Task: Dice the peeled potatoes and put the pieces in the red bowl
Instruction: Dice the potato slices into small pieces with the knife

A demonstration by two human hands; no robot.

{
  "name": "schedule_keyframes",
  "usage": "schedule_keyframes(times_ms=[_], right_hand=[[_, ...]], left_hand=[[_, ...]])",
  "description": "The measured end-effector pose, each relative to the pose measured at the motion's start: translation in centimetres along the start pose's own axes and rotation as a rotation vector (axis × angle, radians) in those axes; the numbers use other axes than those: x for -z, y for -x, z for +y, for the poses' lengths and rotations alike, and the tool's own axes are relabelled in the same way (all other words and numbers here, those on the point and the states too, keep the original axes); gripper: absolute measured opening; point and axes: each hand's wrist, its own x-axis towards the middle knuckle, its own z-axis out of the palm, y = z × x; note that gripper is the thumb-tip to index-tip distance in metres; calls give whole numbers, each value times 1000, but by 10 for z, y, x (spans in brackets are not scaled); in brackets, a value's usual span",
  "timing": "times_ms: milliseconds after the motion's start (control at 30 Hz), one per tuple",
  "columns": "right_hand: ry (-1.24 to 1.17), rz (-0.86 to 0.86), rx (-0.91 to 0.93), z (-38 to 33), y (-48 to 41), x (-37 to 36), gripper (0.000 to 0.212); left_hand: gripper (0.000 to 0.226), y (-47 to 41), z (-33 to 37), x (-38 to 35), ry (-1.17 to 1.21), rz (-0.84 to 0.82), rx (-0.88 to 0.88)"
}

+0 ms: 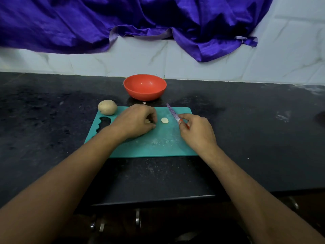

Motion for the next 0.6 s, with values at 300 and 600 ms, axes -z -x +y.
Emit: schedule_keyframes(times_ms=[300,600], right_hand=[[-65,85,21,1,7,-2,31],[-93,121,46,2,9,-4,30]], left_hand=[[32,-6,5,-7,-16,37,-6],[19,-33,15,-12,253,-40,123]])
